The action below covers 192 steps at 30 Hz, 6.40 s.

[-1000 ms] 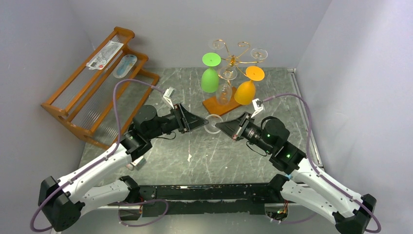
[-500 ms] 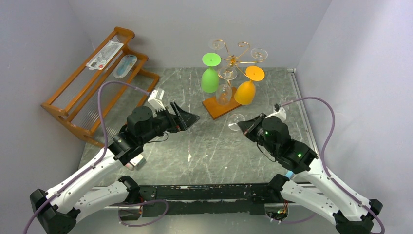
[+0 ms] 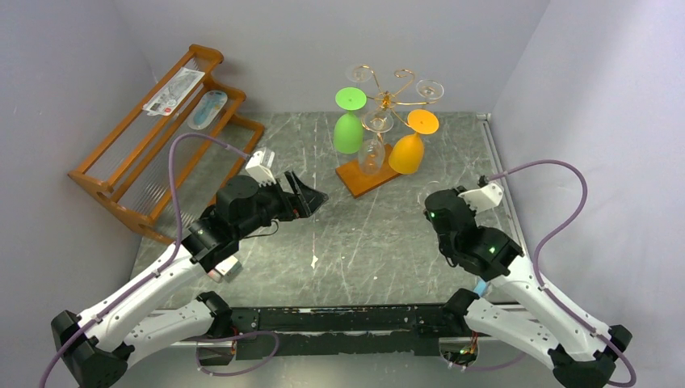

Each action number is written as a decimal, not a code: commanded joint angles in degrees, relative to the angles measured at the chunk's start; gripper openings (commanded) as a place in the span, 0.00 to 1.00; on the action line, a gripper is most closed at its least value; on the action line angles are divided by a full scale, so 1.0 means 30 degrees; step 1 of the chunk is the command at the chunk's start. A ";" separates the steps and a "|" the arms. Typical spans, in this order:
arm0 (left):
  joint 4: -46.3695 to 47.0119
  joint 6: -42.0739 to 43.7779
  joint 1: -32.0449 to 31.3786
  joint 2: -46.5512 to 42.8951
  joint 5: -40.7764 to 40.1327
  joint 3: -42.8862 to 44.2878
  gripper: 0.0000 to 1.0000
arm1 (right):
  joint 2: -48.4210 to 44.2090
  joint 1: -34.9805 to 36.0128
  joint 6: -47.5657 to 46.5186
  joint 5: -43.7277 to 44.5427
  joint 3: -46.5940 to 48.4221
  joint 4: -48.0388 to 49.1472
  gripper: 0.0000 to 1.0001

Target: Place the wine glass upside down on the wine glass rack

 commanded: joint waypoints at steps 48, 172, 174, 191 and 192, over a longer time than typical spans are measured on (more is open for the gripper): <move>0.1616 0.1028 0.0098 0.0696 0.2920 0.0283 0.96 | 1.9967 -1.4469 -0.4296 -2.3343 1.8449 1.8745 0.00; -0.0636 0.0743 0.0108 0.0125 0.0346 0.0282 0.95 | 2.1223 -1.1836 0.1022 -1.9233 1.9771 0.8774 0.11; -0.0691 0.0742 0.0099 0.0126 0.0346 0.0299 0.95 | 2.1125 -1.1791 0.1073 -1.9166 1.9587 0.8915 0.16; -0.1123 0.0819 0.0107 0.0031 0.0346 0.0507 0.95 | 2.1186 -1.1865 0.1727 -1.9251 1.9380 0.8767 0.23; -0.1102 0.0791 0.0106 0.0010 0.0346 0.0457 0.95 | 2.1071 -1.1865 0.1949 -1.9143 1.9213 0.8799 0.24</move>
